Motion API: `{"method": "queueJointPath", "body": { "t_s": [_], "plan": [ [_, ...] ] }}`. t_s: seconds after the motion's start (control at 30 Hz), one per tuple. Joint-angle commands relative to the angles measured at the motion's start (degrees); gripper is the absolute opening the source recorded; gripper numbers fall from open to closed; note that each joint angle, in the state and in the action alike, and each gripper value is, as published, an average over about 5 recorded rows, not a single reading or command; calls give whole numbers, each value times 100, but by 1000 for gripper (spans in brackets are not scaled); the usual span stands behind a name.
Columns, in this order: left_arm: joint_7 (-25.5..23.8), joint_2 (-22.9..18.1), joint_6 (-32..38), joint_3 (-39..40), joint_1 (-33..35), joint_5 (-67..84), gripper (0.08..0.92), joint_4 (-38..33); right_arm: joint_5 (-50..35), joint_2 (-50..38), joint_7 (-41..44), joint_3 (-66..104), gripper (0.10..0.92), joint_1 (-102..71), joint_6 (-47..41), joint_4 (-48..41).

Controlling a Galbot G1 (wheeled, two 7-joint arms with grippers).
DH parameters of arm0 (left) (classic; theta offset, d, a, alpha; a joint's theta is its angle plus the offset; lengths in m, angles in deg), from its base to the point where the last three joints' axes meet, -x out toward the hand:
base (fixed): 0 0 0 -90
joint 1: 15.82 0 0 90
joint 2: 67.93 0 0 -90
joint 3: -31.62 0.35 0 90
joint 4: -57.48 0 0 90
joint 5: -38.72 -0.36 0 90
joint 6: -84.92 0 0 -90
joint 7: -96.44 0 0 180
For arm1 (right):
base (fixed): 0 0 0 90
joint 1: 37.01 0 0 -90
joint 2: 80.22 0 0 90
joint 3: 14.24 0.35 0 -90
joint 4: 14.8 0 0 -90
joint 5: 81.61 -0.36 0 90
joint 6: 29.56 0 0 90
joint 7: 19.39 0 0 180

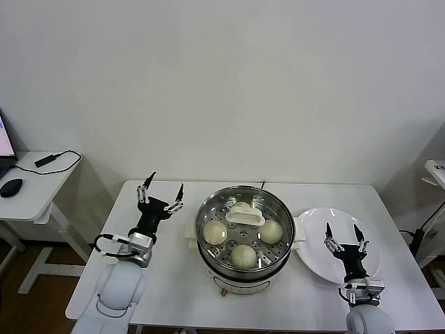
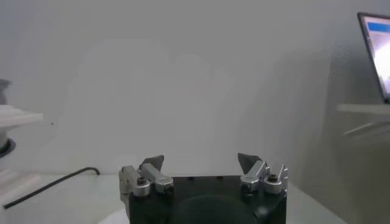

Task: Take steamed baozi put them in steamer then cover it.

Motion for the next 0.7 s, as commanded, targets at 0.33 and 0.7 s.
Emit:
{"method": "queueJointPath", "body": {
  "t_s": [0.33, 0.7],
  "plan": [
    [-105, -183, 1378, -778, 655, 914, 823, 803, -212, -50, 240, 114, 823, -594, 25, 340],
    [-203, -231, 1672, -889, 771, 730, 823, 1009, -73, 68, 381, 213, 823, -755, 126, 317]
  ]
}}
